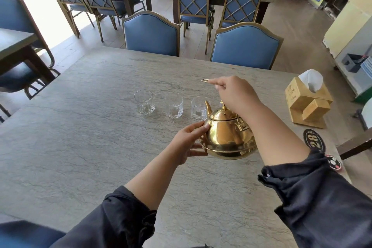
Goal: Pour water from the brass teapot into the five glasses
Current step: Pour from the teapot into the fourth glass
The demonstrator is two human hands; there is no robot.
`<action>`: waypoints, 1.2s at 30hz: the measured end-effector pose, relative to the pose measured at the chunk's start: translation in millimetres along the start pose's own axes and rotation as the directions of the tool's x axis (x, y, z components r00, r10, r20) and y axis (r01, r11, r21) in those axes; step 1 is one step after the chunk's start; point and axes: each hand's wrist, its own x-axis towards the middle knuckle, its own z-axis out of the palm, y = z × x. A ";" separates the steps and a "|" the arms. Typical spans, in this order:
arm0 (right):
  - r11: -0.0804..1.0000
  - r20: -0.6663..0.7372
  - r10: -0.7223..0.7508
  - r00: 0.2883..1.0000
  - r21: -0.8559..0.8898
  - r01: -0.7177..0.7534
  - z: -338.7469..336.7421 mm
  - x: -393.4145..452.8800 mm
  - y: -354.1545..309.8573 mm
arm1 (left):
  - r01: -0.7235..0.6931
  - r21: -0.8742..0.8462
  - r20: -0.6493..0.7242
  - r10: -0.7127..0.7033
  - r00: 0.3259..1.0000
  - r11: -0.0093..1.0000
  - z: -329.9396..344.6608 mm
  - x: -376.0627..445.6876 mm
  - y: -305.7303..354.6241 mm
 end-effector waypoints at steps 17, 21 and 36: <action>0.991 0.006 -0.086 0.996 0.099 0.085 17.5 7.0 -51.3 | -0.049 -0.017 -0.158 0.046 0.986 0.999 -47.9 -24.8 11.6; 0.987 0.037 -0.101 0.994 0.129 0.095 24.5 18.7 -65.8 | -0.056 -0.031 -0.175 0.049 0.983 0.998 -57.1 -26.8 13.1; 0.998 0.140 -0.056 0.989 -0.021 0.060 37.6 57.9 -86.3 | -0.041 -0.095 -0.158 0.025 0.987 0.995 -61.1 -19.3 18.4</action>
